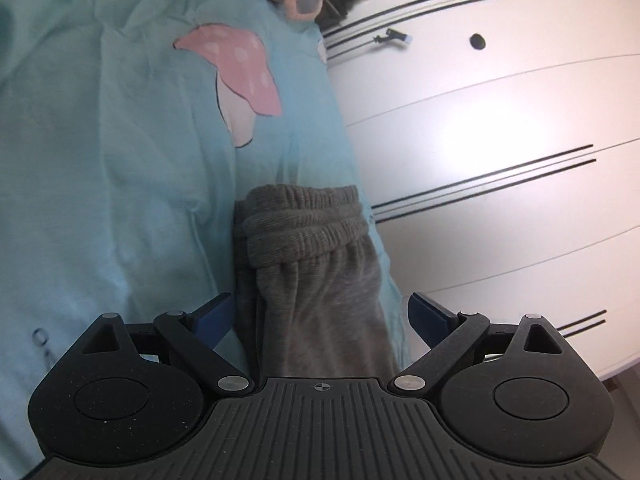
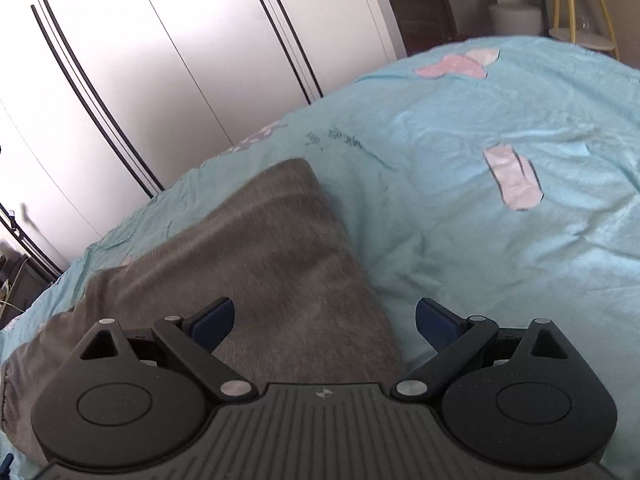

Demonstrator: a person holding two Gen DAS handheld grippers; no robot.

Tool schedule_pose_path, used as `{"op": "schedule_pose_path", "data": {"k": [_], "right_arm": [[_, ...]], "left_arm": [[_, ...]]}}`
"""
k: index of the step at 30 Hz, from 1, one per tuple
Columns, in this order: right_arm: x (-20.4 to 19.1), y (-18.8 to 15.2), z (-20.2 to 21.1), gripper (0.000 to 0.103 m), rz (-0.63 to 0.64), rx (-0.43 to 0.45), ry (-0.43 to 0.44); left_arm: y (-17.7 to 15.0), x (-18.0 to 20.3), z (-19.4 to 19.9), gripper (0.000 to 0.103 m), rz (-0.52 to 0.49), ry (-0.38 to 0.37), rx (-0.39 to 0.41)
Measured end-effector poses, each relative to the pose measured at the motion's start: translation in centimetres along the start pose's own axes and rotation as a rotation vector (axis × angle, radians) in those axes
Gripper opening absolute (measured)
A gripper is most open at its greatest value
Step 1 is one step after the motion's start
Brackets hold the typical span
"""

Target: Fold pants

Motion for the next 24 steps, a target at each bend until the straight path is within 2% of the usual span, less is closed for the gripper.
{"op": "schedule_pose_path", "data": {"k": [3, 7, 10, 13, 16, 21, 24], "right_arm": [[0.7, -0.3, -0.7, 0.097, -0.014, -0.031, -0.040], [1.2, -0.3, -0.8, 0.097, -0.049, -0.026, -0.054], [0.9, -0.6, -1.1, 0.097, -0.009, -0.028, -0.082], [0.3, -1.0, -1.3, 0.098, 0.050, -0.030, -0.115], [0.3, -1.0, -1.3, 0.098, 0.055, -0.031, -0.120], [0.3, -1.1, -1.2, 0.098, 0.060, -0.032, -0.128], [0.2, -1.1, -1.2, 0.098, 0.063, -0.035, -0.127]], "left_arm": [[0.1, -0.7, -2.4, 0.096, -0.023, 0.059, -0.046], [1.0, -0.1, -3.6, 0.096, -0.056, 0.017, -0.041], [1.2, 0.3, -4.7, 0.096, -0.084, 0.033, -0.051], [0.4, 1.3, -5.2, 0.096, -0.159, 0.037, -0.082], [-0.3, 1.6, -6.1, 0.096, -0.213, 0.061, -0.116], [-0.2, 1.6, -7.0, 0.096, -0.215, 0.062, -0.120], [-0.4, 1.7, -6.0, 0.095, -0.214, 0.038, -0.114]]}}
Point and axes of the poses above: each gripper's, at about its wrist camera, not at the fingertips, and z roughly against the way its jaws point, x to its right, y to its top, the point moved 10 cm from there along -z, roughly the way its jaws point, and after that the axes turned 8 degrees about -z, right-handed, at the moved point
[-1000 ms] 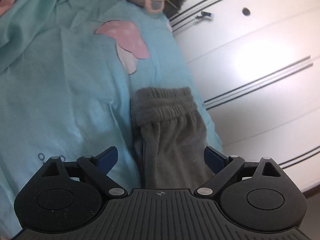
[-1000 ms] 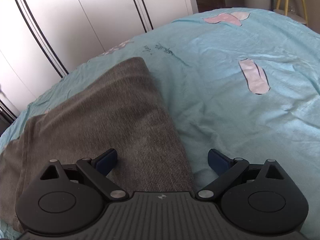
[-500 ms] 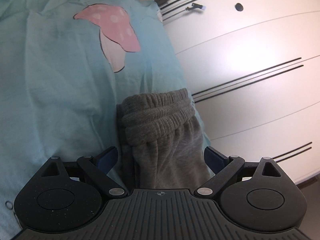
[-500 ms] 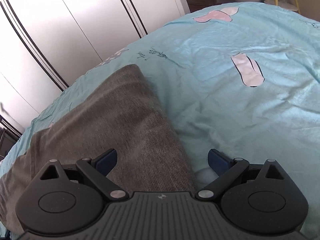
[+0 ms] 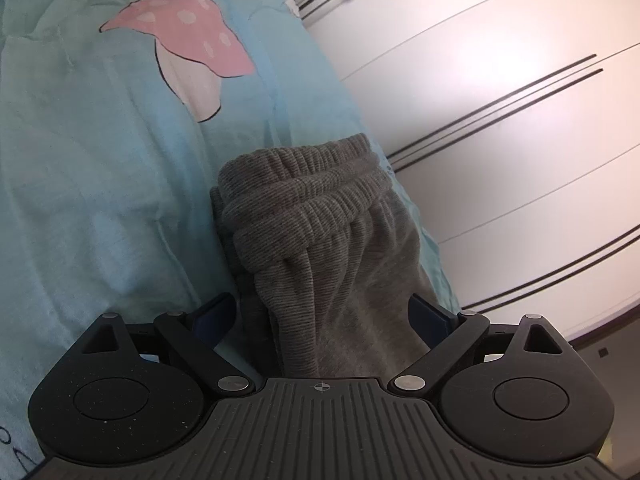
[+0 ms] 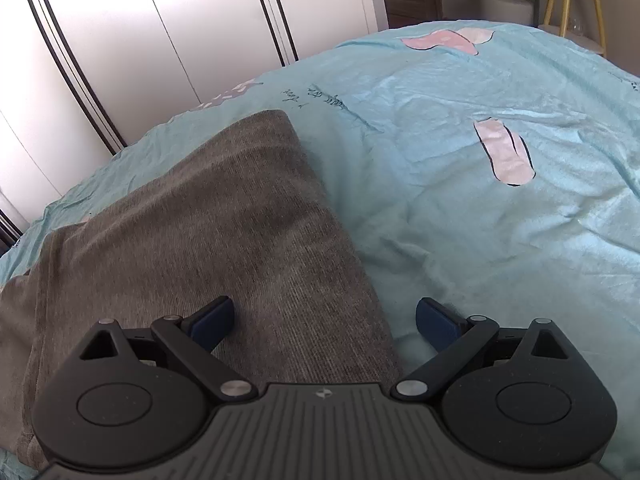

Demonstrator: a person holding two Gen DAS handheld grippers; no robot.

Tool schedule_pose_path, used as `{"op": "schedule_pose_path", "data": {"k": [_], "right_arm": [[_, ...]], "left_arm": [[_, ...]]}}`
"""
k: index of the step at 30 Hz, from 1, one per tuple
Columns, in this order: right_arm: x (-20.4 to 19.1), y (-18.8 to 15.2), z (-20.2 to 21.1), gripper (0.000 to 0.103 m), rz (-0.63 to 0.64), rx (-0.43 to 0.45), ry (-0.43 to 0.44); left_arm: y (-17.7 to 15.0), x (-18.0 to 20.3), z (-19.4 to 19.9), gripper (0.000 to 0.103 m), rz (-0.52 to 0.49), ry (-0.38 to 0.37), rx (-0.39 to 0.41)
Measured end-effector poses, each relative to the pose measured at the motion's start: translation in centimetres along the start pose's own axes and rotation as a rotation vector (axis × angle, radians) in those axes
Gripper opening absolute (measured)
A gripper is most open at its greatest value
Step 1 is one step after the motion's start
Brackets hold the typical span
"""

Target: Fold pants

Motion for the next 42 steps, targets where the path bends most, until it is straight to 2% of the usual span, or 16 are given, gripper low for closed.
{"op": "schedule_pose_path", "data": {"k": [2, 5, 8, 12, 14, 18, 20, 22, 24, 27, 30, 32, 34, 36, 40, 42], "right_arm": [[0.0, 0.0, 0.0, 0.098, -0.004, -0.003, 0.002], [0.1, 0.0, 0.1, 0.098, -0.007, -0.006, 0.008], [0.2, 0.2, -0.1, 0.098, -0.011, -0.008, 0.012], [0.1, 0.1, -0.2, 0.098, -0.011, -0.009, 0.009], [0.1, 0.1, -0.2, 0.098, -0.009, -0.009, 0.007], [0.0, 0.1, -0.1, 0.098, -0.009, -0.009, 0.005], [0.0, 0.1, -0.1, 0.098, -0.009, -0.009, 0.005], [0.0, 0.1, -0.1, 0.098, -0.008, -0.008, 0.004], [0.0, 0.1, -0.2, 0.098, -0.003, -0.007, -0.001], [-0.1, 0.1, -0.2, 0.098, 0.004, -0.006, -0.007], [-0.1, 0.1, -0.1, 0.098, 0.002, -0.006, -0.007], [-0.1, 0.1, -0.1, 0.098, 0.002, -0.006, -0.008], [0.0, 0.1, -0.1, 0.098, 0.001, -0.008, -0.007], [0.0, 0.1, -0.1, 0.098, 0.000, -0.010, -0.006], [0.0, 0.1, -0.1, 0.098, -0.001, -0.009, -0.005], [0.0, 0.1, -0.1, 0.098, -0.001, -0.010, -0.005]], "left_arm": [[-0.4, 0.1, 1.1, 0.093, 0.027, -0.057, 0.008], [-0.1, -0.5, 1.4, 0.093, 0.122, -0.149, 0.026], [0.2, -1.5, 0.7, 0.092, 0.191, -0.198, 0.025], [0.3, -1.7, -0.1, 0.090, 0.172, -0.161, 0.012], [0.4, -1.0, -0.2, 0.092, 0.150, -0.189, 0.012], [1.1, -0.6, 0.0, 0.090, 0.247, -0.306, 0.037], [1.7, 0.3, 0.5, 0.090, 0.231, -0.383, 0.065], [1.8, 1.1, 0.3, 0.093, 0.176, -0.377, 0.066], [1.7, 1.2, -0.9, 0.096, 0.143, -0.313, 0.041], [1.1, -0.2, -2.7, 0.096, 0.172, -0.242, -0.024], [1.2, -1.4, -2.1, 0.093, 0.276, -0.244, -0.052], [1.6, -2.2, -0.7, 0.093, 0.316, -0.224, -0.024], [1.6, -2.8, 0.4, 0.093, 0.301, -0.179, -0.016], [1.6, -3.1, 0.5, 0.093, 0.290, -0.179, -0.016], [2.7, -2.7, -1.1, 0.093, 0.285, -0.202, -0.002], [2.3, -2.3, -2.3, 0.093, 0.275, -0.172, -0.037]]}}
Point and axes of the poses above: each gripper's, at about its wrist camera, not at the fingertips, and z roughly against the way its jaws point, x to its right, y to its top, the point moved 10 cm from there along -z, roughly the way its jaws point, and after that the axes turned 8 degrees about -z, right-handed, at the moved point
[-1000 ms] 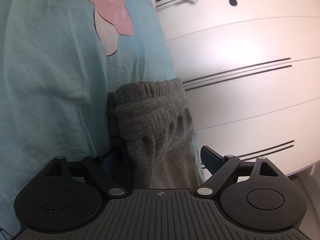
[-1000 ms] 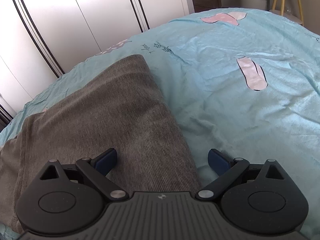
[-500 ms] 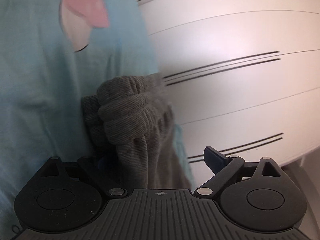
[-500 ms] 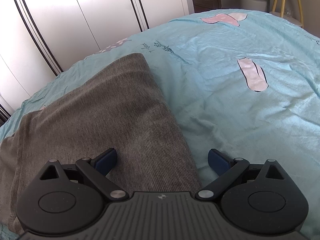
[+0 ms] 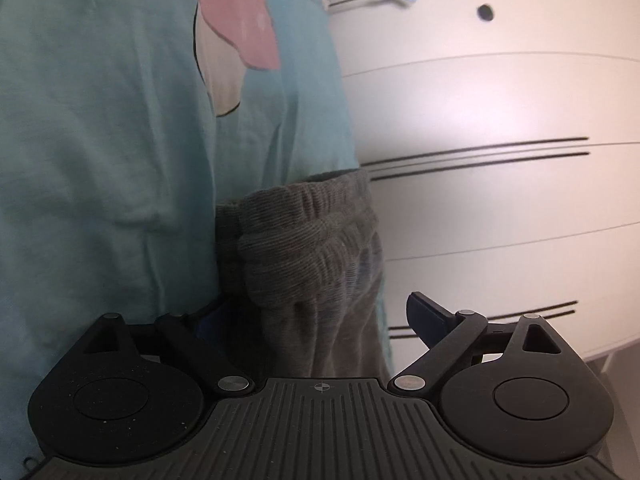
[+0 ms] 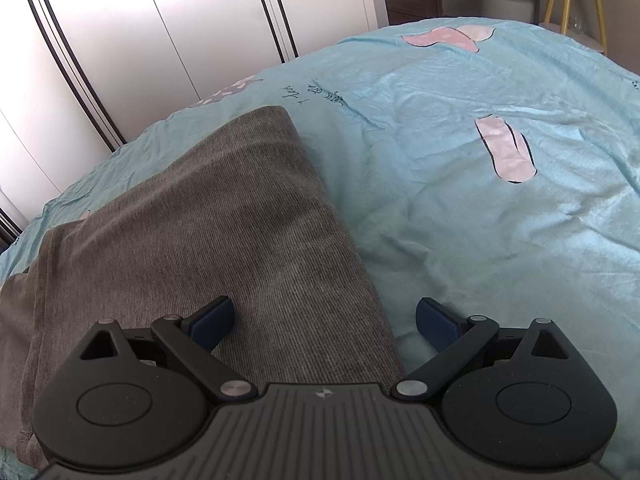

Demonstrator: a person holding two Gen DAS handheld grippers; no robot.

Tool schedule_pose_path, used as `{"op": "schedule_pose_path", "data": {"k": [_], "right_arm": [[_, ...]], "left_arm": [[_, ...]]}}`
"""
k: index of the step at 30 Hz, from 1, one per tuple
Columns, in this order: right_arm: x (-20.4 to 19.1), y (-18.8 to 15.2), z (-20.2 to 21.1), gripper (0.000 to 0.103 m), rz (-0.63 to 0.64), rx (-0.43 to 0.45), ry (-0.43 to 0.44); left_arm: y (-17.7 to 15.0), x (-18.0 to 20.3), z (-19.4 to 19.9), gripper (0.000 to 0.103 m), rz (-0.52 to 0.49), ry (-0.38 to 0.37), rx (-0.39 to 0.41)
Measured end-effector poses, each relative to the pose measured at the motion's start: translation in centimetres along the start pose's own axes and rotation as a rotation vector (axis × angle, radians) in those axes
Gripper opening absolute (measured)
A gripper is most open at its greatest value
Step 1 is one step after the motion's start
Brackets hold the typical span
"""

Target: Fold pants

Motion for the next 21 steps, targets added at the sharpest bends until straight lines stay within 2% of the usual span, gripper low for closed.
{"op": "schedule_pose_path", "data": {"k": [3, 5, 7, 9, 12, 13, 14, 15, 17, 21], "right_arm": [[0.0, 0.0, 0.0, 0.098, -0.002, -0.001, 0.001], [0.0, 0.0, 0.0, 0.098, -0.001, -0.002, 0.000], [0.0, 0.0, -0.1, 0.098, 0.001, -0.001, -0.001], [0.0, 0.0, -0.1, 0.098, 0.001, -0.001, -0.003], [-0.1, 0.0, -0.1, 0.098, 0.001, 0.000, -0.005], [-0.1, 0.0, -0.1, 0.098, 0.002, 0.001, -0.005], [-0.1, 0.0, -0.2, 0.098, 0.003, 0.002, -0.005], [-0.1, 0.0, -0.2, 0.098, 0.005, 0.004, -0.005], [-0.1, -0.1, -0.1, 0.098, 0.004, 0.005, -0.004], [0.0, -0.1, 0.2, 0.098, 0.001, 0.008, 0.002]], "left_arm": [[0.1, 0.0, -1.7, 0.091, -0.015, 0.072, -0.012], [0.3, 0.3, -2.2, 0.094, -0.020, 0.096, -0.010], [0.4, 0.6, -3.0, 0.091, -0.016, 0.157, -0.036], [0.7, 1.0, -3.2, 0.096, -0.018, 0.149, -0.018], [0.7, 0.6, -4.4, 0.096, -0.035, 0.145, -0.018], [0.9, 0.8, -4.5, 0.093, -0.034, 0.146, -0.012], [1.0, 0.9, -4.5, 0.073, -0.046, 0.152, -0.007], [0.9, 0.8, -4.4, 0.058, -0.063, 0.152, 0.000], [0.8, 0.6, -4.0, 0.052, -0.071, 0.111, 0.017], [0.8, 1.6, -3.0, 0.043, -0.103, 0.121, 0.043]]}}
Point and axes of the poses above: each gripper's, at about its wrist camera, not at the fingertips, and z roughly against the way its jaws point, x to its right, y to its top, the point moved 10 cm from there along -z, roughly the way its jaws point, and after that the axes turned 8 degrees about -z, right-handed, at the moved point
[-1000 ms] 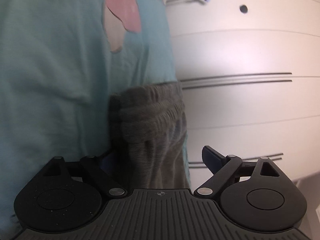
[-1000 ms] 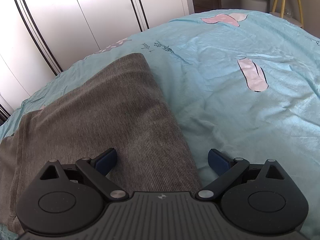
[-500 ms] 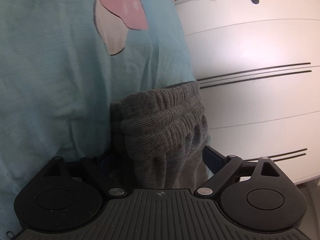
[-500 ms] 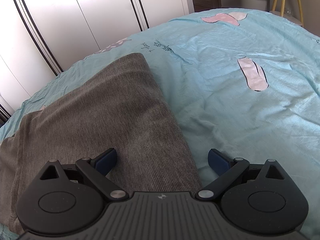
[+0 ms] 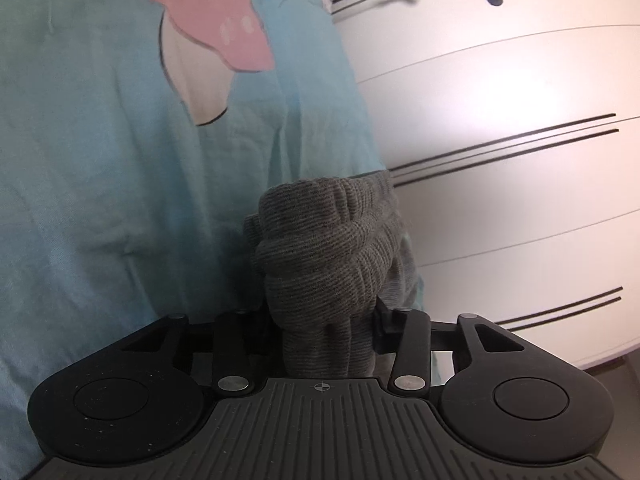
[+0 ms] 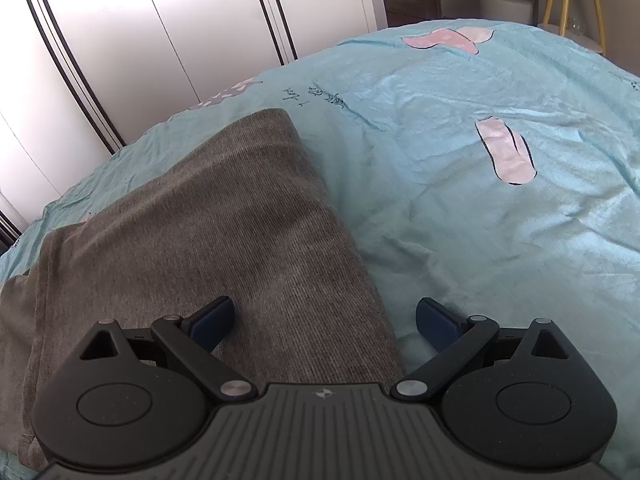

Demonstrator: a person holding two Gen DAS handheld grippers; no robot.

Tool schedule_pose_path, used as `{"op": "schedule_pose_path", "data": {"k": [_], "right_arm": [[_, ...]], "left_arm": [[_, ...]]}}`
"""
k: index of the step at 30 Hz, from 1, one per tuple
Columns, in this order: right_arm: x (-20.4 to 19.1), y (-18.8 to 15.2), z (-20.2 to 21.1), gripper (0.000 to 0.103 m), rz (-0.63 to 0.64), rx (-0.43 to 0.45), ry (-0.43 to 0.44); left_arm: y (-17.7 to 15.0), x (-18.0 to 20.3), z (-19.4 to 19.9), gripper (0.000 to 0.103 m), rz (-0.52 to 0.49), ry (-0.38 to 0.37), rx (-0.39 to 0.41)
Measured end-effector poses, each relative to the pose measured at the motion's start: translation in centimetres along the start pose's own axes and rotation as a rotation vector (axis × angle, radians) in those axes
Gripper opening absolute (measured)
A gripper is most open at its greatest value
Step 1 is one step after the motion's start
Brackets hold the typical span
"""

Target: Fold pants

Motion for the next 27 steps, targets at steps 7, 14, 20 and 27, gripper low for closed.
{"op": "schedule_pose_path", "data": {"k": [7, 14, 20, 27], "right_arm": [[-0.1, 0.8, 1.4, 0.097, -0.054, 0.036, 0.075], [1.5, 2.5, 3.9, 0.097, -0.209, 0.109, 0.156], [4.6, 3.6, 5.3, 0.097, -0.392, 0.135, 0.235], [6.1, 3.6, 4.9, 0.098, -0.523, 0.092, 0.315]], "left_arm": [[-1.6, 10.9, 7.0, 0.039, -0.377, -0.051, 0.125], [-12.3, 27.6, 9.7, 0.038, -0.793, -0.204, 0.173], [-30.1, 34.4, 2.3, 0.039, -1.033, -0.290, -0.057], [-44.0, 27.5, -3.3, 0.065, -1.065, -0.213, -0.563]]}}
Point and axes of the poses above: each gripper's, at about its wrist camera, not at the fingertips, and z roughly against the way its jaws point, x to its right, y to its top, the point moved 10 cm from there along -z, roughly the way its jaws point, and after that the axes turned 8 degrees about -z, right-handed, at the moved point
